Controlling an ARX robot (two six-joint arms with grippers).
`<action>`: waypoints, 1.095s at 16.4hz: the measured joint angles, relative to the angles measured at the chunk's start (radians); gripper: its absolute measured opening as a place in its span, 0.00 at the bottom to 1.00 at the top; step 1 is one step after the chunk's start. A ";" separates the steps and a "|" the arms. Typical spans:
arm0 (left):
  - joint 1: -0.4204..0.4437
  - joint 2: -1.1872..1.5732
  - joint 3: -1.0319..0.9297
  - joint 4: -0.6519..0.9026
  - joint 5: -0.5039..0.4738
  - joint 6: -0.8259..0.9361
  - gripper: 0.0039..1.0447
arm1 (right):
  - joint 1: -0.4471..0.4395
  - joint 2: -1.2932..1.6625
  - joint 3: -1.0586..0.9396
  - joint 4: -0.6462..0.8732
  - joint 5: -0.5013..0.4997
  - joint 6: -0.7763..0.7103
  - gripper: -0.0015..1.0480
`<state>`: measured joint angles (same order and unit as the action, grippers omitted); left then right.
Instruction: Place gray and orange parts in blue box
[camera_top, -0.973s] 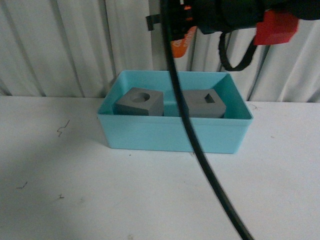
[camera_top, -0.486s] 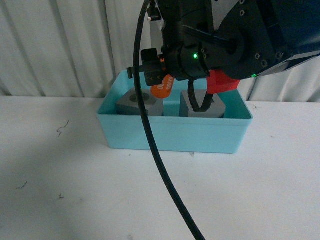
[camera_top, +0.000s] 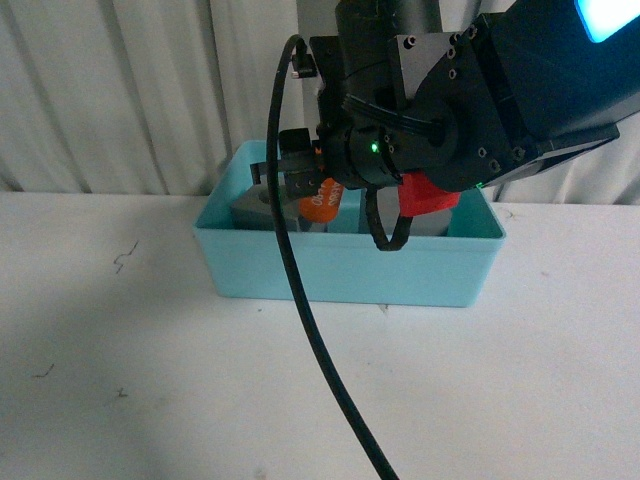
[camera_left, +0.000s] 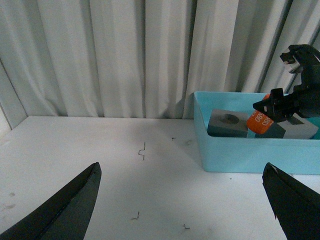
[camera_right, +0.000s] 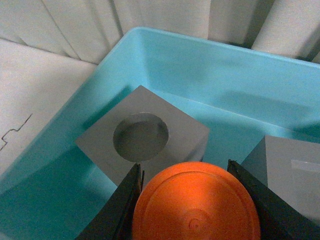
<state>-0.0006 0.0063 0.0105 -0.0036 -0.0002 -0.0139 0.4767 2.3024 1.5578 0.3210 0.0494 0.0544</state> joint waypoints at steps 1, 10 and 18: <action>0.000 0.000 0.000 0.000 0.000 0.000 0.94 | 0.000 0.001 -0.002 -0.004 0.000 0.002 0.45; 0.000 0.000 0.000 0.000 0.000 0.000 0.94 | -0.013 0.100 0.057 -0.047 0.003 0.032 0.45; 0.000 0.000 0.000 0.000 0.000 0.000 0.94 | -0.012 0.133 0.109 -0.081 0.004 0.039 0.52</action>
<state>-0.0006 0.0063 0.0105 -0.0036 -0.0002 -0.0139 0.4644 2.4355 1.6669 0.2401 0.0532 0.0937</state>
